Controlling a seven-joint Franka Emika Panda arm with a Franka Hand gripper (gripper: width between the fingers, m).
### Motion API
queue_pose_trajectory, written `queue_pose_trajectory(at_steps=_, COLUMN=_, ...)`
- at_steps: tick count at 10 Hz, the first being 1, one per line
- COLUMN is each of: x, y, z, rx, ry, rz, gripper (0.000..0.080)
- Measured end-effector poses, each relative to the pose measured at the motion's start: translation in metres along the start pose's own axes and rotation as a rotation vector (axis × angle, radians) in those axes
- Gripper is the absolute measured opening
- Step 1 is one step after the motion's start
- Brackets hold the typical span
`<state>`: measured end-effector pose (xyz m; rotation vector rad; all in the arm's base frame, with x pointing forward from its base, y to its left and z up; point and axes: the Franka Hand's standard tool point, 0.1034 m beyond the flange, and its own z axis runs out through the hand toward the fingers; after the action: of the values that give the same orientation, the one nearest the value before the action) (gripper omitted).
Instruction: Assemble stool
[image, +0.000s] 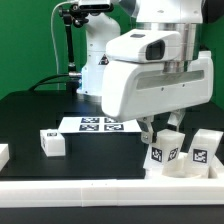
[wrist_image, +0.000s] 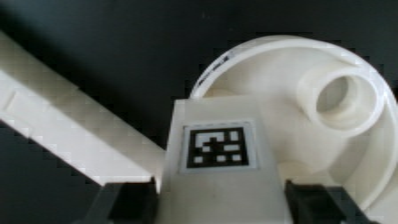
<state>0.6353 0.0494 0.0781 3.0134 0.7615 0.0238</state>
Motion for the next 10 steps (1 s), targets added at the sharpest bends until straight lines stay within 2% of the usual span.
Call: queue_pose_trajectory(at_steps=10, x=0.0030, y=-0.0028, z=-0.0004, rx=0.029, ry=0.014, rz=0.709, gripper=0.0344)
